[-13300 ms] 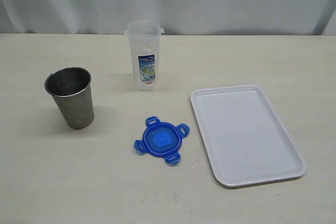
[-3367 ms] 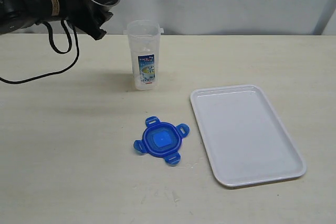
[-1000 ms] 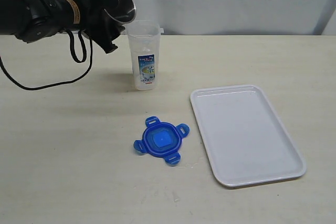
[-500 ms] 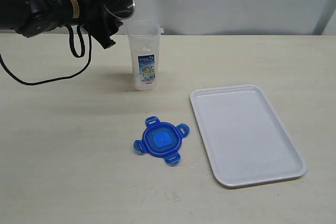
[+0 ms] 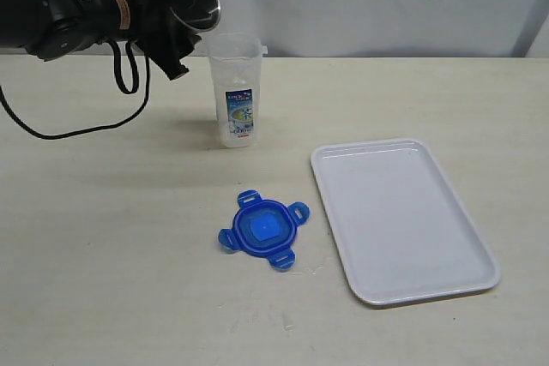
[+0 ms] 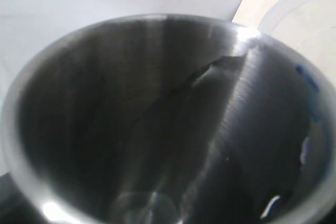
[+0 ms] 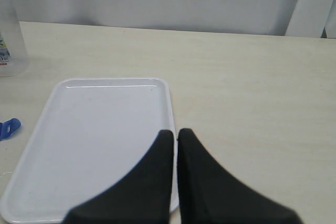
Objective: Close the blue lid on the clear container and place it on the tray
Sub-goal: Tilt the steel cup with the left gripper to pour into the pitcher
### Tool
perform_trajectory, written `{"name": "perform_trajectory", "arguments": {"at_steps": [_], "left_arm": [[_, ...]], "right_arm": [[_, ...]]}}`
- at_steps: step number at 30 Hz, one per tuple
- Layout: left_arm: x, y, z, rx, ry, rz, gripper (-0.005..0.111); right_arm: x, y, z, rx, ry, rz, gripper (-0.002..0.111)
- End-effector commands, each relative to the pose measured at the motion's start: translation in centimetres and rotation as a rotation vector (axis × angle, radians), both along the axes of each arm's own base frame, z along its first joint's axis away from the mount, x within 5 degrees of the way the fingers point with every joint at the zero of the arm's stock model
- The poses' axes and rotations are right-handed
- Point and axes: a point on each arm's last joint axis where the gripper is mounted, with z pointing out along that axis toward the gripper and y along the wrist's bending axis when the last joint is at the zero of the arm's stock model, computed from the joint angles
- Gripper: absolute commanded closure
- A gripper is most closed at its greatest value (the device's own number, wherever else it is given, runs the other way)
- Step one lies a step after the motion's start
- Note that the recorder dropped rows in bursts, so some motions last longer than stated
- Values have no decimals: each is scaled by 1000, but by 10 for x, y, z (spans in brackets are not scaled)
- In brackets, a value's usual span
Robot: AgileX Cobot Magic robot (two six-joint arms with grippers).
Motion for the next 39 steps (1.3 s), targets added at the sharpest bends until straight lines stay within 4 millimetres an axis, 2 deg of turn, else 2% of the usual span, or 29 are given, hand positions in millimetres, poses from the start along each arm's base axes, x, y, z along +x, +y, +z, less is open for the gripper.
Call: {"name": "perform_trajectory", "arguments": {"at_steps": [1,39], "left_arm": [[1,-3,11,-12,-48,-22,107],[1,-2,10,42,-47,-38,107]], "right_arm": [[0,0,-1,-7,-3,-5,104],[0,0,-1,-7,-3,-5,104]]}}
